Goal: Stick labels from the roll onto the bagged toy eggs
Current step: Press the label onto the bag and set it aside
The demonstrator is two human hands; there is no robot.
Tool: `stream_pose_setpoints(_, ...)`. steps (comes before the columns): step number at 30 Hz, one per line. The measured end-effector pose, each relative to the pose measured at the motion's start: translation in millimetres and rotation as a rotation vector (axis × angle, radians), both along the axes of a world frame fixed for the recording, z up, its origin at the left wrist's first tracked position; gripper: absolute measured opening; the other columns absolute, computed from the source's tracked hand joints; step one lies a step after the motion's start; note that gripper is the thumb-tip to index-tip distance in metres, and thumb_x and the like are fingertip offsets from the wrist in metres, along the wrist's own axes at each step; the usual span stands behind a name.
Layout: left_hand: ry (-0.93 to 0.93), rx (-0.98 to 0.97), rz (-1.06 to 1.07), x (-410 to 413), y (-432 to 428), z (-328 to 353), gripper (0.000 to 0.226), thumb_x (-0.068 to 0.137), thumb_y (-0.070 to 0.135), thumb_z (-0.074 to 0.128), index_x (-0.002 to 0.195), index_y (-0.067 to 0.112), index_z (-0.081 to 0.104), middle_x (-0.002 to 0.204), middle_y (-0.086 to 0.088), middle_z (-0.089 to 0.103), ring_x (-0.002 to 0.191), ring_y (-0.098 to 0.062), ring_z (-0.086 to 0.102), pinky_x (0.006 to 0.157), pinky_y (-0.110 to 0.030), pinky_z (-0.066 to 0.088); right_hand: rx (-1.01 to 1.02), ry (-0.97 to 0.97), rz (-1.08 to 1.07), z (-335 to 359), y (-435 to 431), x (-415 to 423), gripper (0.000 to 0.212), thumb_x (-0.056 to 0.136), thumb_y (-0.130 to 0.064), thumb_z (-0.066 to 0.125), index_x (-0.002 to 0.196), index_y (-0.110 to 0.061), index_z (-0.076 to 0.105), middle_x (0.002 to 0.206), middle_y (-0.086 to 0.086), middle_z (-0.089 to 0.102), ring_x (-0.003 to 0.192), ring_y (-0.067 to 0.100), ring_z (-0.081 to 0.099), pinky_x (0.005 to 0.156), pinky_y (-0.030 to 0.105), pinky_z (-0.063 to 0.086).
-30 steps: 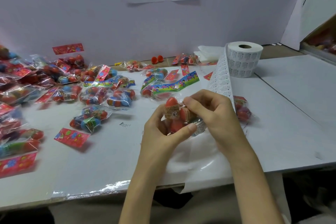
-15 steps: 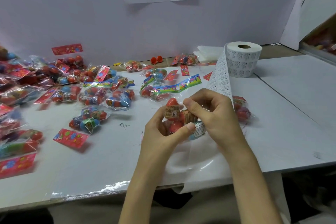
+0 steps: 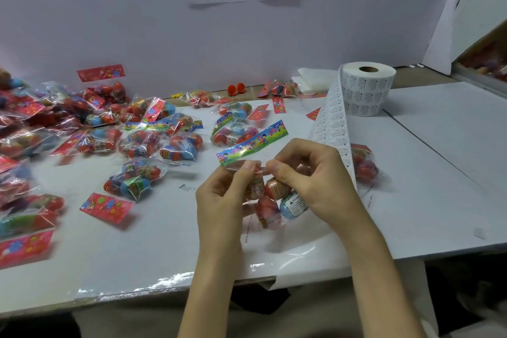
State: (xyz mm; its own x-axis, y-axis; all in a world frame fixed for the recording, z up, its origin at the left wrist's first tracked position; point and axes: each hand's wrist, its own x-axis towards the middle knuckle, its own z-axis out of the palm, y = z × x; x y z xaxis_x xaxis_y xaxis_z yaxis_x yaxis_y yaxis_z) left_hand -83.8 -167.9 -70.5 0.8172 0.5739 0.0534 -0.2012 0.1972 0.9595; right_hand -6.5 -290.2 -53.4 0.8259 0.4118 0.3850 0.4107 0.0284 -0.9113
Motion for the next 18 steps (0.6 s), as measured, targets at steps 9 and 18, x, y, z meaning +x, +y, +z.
stream_pose_setpoints(9,-0.035,-0.044,0.130,-3,0,3,0.018,0.094,0.026,0.071,0.080,0.024,0.082,0.081,-0.003,0.077,0.073,-0.020,0.073,0.058,-0.030,0.060,-0.088,0.082,0.124,-2,-1,1,0.022,0.087,-0.042,0.068,0.095,-0.023,0.074,0.089,-0.002,0.073,0.083,0.026,0.068,0.073,0.030,0.054)
stream_pose_setpoints(18,-0.024,-0.172,0.227,-4,1,4,0.021,0.097,0.031,0.068,0.078,0.026,0.078,0.076,0.001,0.073,0.071,-0.015,0.070,0.055,-0.026,0.055,-0.118,0.150,0.263,-3,-9,3,0.021,0.086,-0.028,0.074,0.107,-0.027,0.073,0.104,0.011,0.067,0.067,0.018,0.064,0.060,0.029,0.055)
